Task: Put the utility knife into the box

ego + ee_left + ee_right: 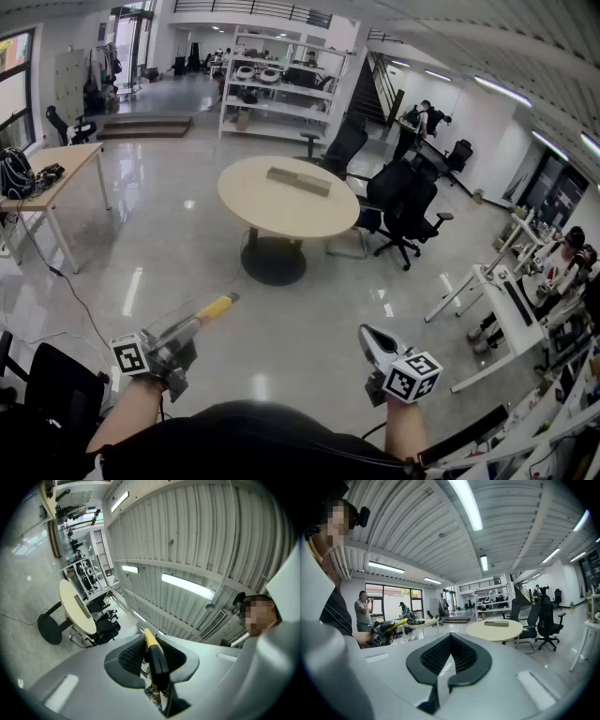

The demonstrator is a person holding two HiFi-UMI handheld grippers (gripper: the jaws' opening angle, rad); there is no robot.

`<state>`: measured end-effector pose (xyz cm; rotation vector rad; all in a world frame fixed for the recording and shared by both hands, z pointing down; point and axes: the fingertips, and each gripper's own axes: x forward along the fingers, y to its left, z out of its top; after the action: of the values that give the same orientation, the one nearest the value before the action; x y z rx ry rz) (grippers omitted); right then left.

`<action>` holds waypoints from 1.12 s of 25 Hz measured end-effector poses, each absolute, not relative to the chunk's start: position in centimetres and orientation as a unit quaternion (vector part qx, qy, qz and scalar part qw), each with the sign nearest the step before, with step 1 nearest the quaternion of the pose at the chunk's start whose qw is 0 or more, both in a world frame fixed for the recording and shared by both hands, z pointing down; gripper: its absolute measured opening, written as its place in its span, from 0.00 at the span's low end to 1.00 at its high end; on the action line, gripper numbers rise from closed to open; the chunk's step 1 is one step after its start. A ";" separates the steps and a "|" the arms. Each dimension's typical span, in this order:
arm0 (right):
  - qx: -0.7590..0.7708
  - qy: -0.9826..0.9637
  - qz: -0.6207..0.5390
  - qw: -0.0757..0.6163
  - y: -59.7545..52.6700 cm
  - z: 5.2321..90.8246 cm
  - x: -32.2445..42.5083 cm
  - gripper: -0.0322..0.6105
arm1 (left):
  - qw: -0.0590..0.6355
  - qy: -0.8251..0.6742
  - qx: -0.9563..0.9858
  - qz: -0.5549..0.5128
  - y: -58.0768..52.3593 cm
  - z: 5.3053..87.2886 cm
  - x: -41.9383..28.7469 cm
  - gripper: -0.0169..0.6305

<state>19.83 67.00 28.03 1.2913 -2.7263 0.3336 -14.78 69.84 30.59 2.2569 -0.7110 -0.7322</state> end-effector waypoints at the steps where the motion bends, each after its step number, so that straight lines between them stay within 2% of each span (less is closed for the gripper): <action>1: 0.425 -0.897 0.110 0.053 66.9 27.9 19.7 0.07 | 0.327 -0.272 0.861 -0.279 69.8 30.6 -14.9 0.13; 9: 0.423 -0.898 0.111 0.051 66.7 27.8 19.8 0.07 | 0.348 -0.259 0.853 -0.290 69.8 30.3 -14.3 0.13; 12: 0.430 -0.895 0.105 0.060 66.6 28.0 20.3 0.07 | 0.330 -0.267 0.863 -0.276 69.6 30.1 -14.0 0.13; 16: 0.439 -0.890 0.107 0.058 66.2 28.3 21.3 0.07 | 0.349 -0.256 0.854 -0.288 69.5 30.2 -13.0 0.13; 21: 0.439 -0.891 0.107 0.051 66.2 28.5 22.4 0.07 | 0.331 -0.263 0.864 -0.273 68.9 30.1 -12.2 0.13; 28: 0.443 -0.890 0.097 0.054 67.2 27.9 26.1 0.07 | 0.363 -0.237 0.854 -0.286 68.6 30.0 -8.0 0.13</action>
<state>26.11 67.20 27.89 1.3452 -2.7040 0.2949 -7.95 68.55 29.99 2.1984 -0.6104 -0.7369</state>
